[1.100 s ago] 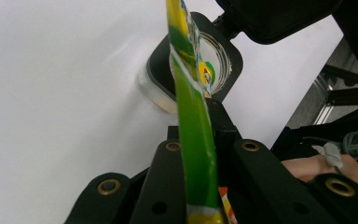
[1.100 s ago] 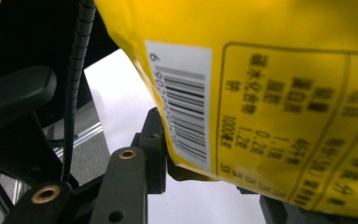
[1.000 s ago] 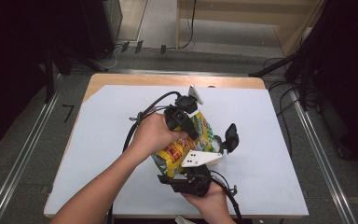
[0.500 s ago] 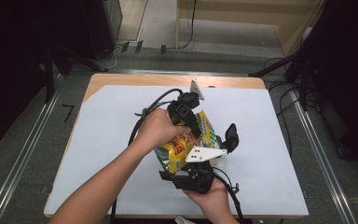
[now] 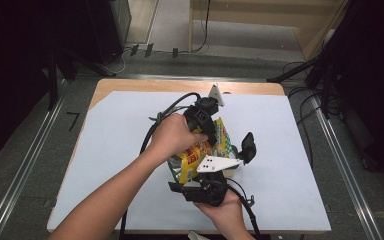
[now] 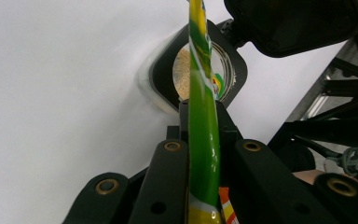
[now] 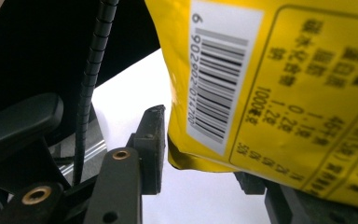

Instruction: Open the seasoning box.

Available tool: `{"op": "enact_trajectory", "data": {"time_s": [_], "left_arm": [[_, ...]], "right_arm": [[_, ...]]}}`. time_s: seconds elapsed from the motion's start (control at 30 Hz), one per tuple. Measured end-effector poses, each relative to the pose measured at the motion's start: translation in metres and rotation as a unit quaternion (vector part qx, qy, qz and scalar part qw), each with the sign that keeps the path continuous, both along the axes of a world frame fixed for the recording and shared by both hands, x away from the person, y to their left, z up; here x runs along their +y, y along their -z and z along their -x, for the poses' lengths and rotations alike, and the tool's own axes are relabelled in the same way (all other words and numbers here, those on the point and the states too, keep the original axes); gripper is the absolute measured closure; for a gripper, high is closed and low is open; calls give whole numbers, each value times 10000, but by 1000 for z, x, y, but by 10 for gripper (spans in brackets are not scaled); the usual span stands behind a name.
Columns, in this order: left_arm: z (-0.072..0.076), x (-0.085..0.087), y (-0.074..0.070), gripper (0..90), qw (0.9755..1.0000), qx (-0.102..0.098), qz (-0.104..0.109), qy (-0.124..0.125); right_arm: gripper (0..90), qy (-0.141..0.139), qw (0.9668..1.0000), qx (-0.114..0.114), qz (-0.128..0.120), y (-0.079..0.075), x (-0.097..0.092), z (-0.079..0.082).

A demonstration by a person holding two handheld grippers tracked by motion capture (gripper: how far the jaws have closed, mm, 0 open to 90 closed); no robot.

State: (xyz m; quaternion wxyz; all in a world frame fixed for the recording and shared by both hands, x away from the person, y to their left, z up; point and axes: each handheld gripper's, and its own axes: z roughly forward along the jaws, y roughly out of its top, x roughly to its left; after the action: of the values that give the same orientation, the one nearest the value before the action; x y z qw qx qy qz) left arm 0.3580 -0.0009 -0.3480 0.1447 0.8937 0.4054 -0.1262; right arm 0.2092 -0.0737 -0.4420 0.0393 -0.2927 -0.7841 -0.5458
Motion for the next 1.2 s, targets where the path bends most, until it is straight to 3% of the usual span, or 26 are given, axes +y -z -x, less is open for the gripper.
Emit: {"op": "enact_trajectory", "data": {"time_s": [0.3, 0.43, 0.53, 1.0, 1.2], "left_arm": [[0, -5, -4, 866, 9997, -106, -212, 9], [-2, -5, -6, 865, 9997, -110, -232, -14], [-3, -5, -7, 867, 9996, -130, -232, -19], [-9, -4, -8, 864, 9996, 1, -248, -91], [-10, -6, -10, 858, 9997, -54, -242, -53]], "right_arm": [[634, 71, 10000, -25, 15, -3, 2, -2], [604, 117, 9998, -139, 83, -5, 5, -1], [639, 142, 9994, -274, 144, -7, 7, 1], [630, 215, 9987, -398, 239, -11, 9, 0], [638, 267, 9986, -426, 180, -13, 10, 0]]}}
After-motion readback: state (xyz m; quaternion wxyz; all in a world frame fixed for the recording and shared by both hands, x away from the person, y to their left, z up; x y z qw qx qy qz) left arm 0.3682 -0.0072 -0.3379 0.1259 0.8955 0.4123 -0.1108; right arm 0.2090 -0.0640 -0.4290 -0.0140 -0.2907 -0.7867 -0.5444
